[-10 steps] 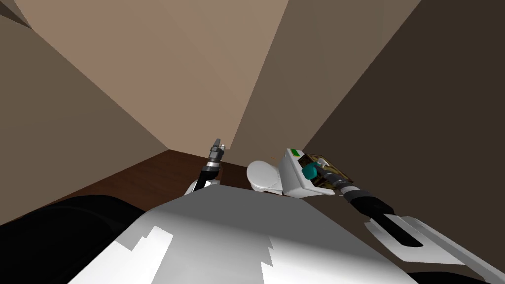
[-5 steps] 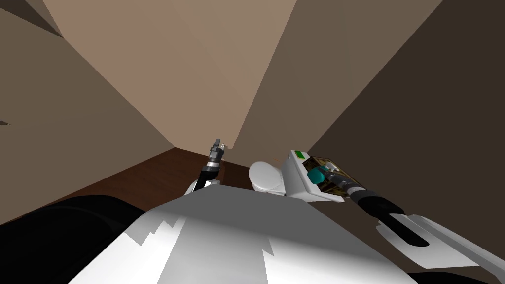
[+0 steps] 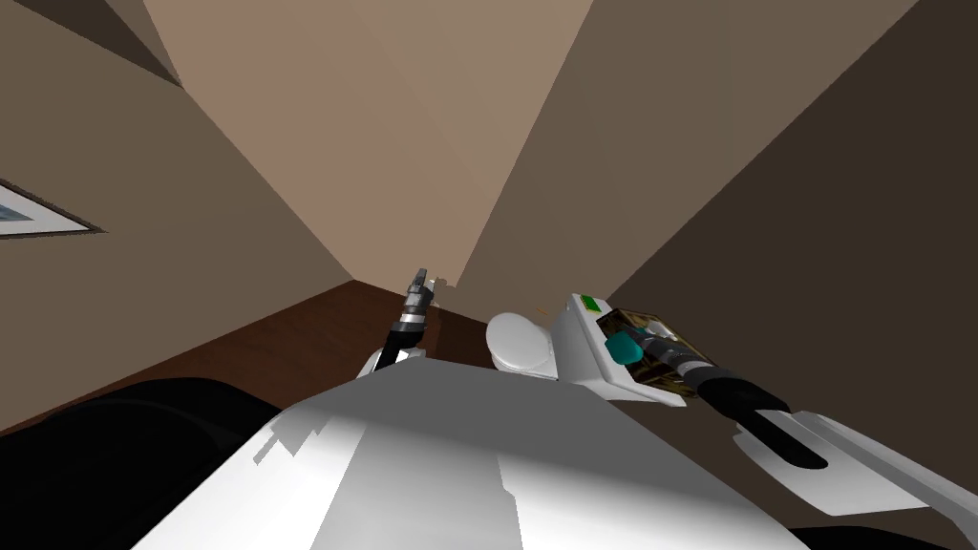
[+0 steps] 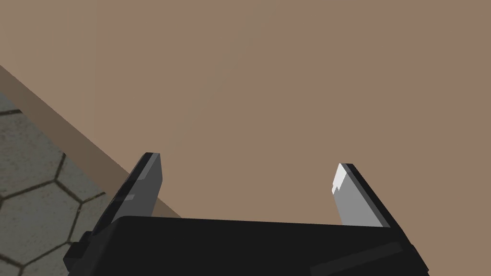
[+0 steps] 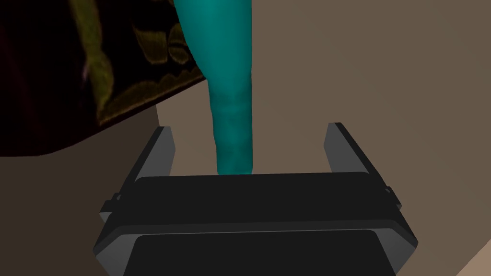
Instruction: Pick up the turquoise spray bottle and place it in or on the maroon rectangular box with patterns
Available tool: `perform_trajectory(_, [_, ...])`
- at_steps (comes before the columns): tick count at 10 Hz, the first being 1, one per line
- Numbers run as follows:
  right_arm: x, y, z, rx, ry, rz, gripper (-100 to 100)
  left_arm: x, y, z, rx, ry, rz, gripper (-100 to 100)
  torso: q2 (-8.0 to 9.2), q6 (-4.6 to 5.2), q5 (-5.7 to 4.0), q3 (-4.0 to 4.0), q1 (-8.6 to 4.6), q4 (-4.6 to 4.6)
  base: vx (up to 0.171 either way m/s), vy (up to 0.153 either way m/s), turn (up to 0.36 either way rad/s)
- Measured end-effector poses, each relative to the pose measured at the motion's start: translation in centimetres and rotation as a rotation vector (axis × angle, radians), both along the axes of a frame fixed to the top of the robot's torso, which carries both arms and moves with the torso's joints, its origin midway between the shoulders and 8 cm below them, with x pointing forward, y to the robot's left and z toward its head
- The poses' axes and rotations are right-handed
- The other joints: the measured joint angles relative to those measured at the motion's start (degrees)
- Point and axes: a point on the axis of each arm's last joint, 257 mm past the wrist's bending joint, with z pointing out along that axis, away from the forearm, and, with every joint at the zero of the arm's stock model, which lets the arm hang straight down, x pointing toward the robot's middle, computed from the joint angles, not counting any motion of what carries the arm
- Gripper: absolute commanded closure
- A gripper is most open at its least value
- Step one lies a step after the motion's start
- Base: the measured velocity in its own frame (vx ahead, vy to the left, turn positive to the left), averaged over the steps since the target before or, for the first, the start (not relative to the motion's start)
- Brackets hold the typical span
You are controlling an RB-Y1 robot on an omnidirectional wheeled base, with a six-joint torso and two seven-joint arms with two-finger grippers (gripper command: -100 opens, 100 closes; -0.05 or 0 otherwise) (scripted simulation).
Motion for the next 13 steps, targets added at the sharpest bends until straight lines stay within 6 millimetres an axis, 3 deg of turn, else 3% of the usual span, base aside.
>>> perform_trajectory(5, [0.0,-3.7,-0.5,0.001,0.001,-0.086,-100,0.0,0.0,0.0,0.000,0.000,0.000,0,-0.10,0.01,-0.03,-0.05,-0.09,-0.02,-0.057,-0.001,0.137])
perform_trajectory(6, [0.0,-3.8,-0.6,0.001,0.001,-0.090,100,0.0,0.0,0.0,0.000,0.000,0.000,0,-0.17,0.08,-0.02,-0.09,-0.09,-0.03,0.000,0.000,0.000])
perform_trajectory(10, [0.0,-3.8,-0.6,0.000,0.001,-0.090,100,0.0,0.0,0.0,0.000,0.000,0.000,0,-0.29,0.06,-0.03,-0.16,-0.08,-0.06,0.000,0.000,0.000])
perform_trajectory(11, [0.0,-3.8,-0.6,0.000,0.001,-0.090,0,0.0,0.0,0.0,0.000,0.000,0.000,0,-0.29,0.06,-0.03,-0.16,-0.08,-0.06,0.000,0.000,0.000])
perform_trajectory(12, [0.0,-3.8,-0.6,0.000,0.001,-0.090,100,0.0,0.0,0.0,0.000,0.000,0.000,0,-0.29,0.06,-0.03,-0.16,-0.07,-0.06,0.050,-0.003,-0.283])
perform_trajectory(13, [0.0,-3.1,-0.4,0.000,0.000,-0.073,100,0.0,0.0,0.0,0.000,0.001,0.001,0,-0.33,0.25,-0.02,-0.17,-0.07,-0.06,0.109,0.012,-0.412])
